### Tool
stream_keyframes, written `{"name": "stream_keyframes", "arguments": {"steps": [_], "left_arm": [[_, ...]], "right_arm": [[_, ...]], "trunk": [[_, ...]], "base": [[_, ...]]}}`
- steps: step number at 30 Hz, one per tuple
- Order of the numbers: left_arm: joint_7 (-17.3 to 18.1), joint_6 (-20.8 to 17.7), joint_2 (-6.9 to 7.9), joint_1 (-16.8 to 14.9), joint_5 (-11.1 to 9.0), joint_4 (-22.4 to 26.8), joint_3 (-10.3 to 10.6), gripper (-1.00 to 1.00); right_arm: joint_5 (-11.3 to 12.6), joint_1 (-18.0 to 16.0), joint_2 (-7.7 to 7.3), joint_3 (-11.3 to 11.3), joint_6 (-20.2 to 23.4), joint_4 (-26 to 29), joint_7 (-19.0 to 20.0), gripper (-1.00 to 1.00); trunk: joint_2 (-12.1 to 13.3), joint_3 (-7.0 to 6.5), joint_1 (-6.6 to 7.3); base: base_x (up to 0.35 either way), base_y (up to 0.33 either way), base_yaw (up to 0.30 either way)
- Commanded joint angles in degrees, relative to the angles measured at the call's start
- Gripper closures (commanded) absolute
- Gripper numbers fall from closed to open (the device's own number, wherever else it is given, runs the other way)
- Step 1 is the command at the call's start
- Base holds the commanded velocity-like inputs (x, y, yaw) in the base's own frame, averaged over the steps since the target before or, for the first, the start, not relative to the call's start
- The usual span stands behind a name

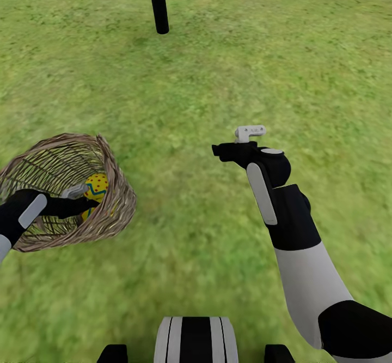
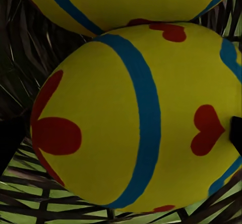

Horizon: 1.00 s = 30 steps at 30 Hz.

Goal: Take the three Easter eggs out of the wicker basket on the lawn in the garden, then place them on the lawn next to a single tree (choose any tree) so that all three eggs are next to the same tree and none are left in the basket.

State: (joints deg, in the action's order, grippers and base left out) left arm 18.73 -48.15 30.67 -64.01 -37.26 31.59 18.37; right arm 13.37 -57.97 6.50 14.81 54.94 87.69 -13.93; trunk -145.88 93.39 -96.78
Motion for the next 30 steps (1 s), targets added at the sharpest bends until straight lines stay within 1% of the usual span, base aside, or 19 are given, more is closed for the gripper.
{"name": "stream_keyframes", "arguments": {"steps": [1, 24, 26, 30], "left_arm": [[0.35, 0.17, 0.07, 0.01, 1.16, -0.03, 0.44, -1.0], [0.43, 1.12, 0.1, 0.02, 1.31, -0.12, 0.44, -1.0], [0.43, 1.12, 0.1, 0.02, 1.31, -0.12, 0.44, -1.0], [0.43, 1.13, 0.1, 0.02, 1.32, -0.12, 0.44, -1.0]], "right_arm": [[0.6, -0.04, 0.0, 0.04, 0.17, 0.0, -0.59, -1.0], [0.69, -0.04, -0.05, 0.04, 0.08, -0.06, -0.58, -1.0], [0.69, -0.04, -0.07, 0.04, 0.08, -0.06, -0.58, -1.0], [0.71, -0.04, -0.08, 0.04, 0.08, -0.06, -0.58, -1.0]], "trunk": [[-0.01, 0.04, 0.0], [-0.02, 0.27, -0.03], [-0.05, 0.71, -0.08], [-0.05, 0.71, -0.08]], "base": [[0.0, 0.0, 0.0], [0.0, 0.0, 0.0], [0.0, 0.0, 0.0], [0.0, 0.0, 0.0]]}}
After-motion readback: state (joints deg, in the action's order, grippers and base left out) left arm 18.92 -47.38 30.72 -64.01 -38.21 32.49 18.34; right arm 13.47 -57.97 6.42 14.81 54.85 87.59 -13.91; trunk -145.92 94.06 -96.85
